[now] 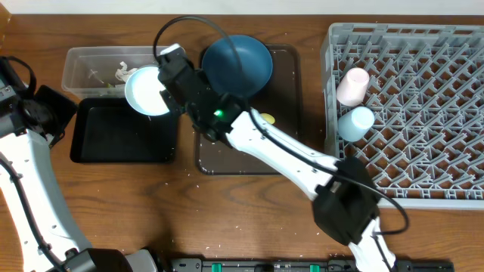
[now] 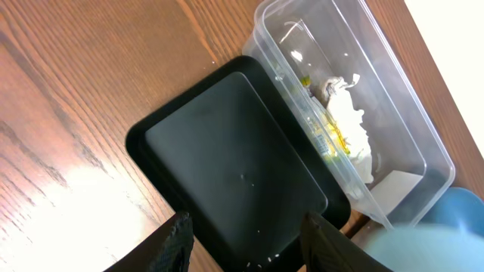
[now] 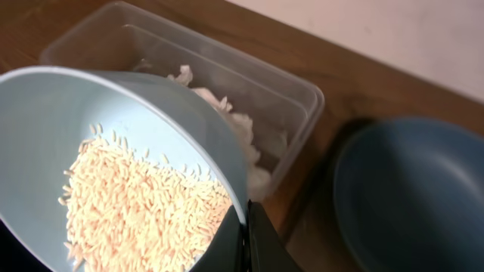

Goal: Sort waste into correct bins and load items into the dishwasher rack
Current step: 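Lift the rice bowl and carry it left over the black tray, then tilt the bowl with the right gripper to pour rice onto the black tray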

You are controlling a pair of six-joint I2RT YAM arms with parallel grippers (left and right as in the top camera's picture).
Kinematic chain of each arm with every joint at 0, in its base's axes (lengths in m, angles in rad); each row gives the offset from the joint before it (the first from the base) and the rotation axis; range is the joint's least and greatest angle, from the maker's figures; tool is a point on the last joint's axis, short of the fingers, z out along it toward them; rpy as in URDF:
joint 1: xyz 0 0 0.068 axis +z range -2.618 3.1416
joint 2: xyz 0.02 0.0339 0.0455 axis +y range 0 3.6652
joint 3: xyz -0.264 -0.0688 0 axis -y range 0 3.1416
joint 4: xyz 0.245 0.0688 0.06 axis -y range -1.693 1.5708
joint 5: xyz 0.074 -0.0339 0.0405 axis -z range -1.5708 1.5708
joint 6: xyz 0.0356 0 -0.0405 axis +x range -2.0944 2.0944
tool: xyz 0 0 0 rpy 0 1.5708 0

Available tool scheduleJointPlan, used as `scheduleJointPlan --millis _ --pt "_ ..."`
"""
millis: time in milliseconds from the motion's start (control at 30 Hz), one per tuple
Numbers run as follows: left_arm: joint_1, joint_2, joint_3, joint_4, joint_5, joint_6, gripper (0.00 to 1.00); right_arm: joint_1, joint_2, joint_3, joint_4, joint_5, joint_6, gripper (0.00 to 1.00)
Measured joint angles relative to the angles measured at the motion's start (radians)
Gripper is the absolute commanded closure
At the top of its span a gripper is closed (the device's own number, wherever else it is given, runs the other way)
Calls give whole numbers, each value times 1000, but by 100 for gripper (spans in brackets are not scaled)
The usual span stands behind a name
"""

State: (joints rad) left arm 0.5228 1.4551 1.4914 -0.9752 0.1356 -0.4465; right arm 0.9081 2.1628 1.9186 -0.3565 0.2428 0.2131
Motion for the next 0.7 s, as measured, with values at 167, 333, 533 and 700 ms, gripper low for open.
scheduleJointPlan --millis 167,333,533,700 --pt "0 0 0 -1 13 -3 51 34 89 0 111 54 -153 99" --pt "0 0 0 -2 15 -3 51 114 156 0 229 133 -308 99" --pt "0 0 0 -2 15 -3 51 175 234 0 322 227 -419 99" --pt "0 0 0 6 15 -3 51 173 285 0 405 286 -480 99"
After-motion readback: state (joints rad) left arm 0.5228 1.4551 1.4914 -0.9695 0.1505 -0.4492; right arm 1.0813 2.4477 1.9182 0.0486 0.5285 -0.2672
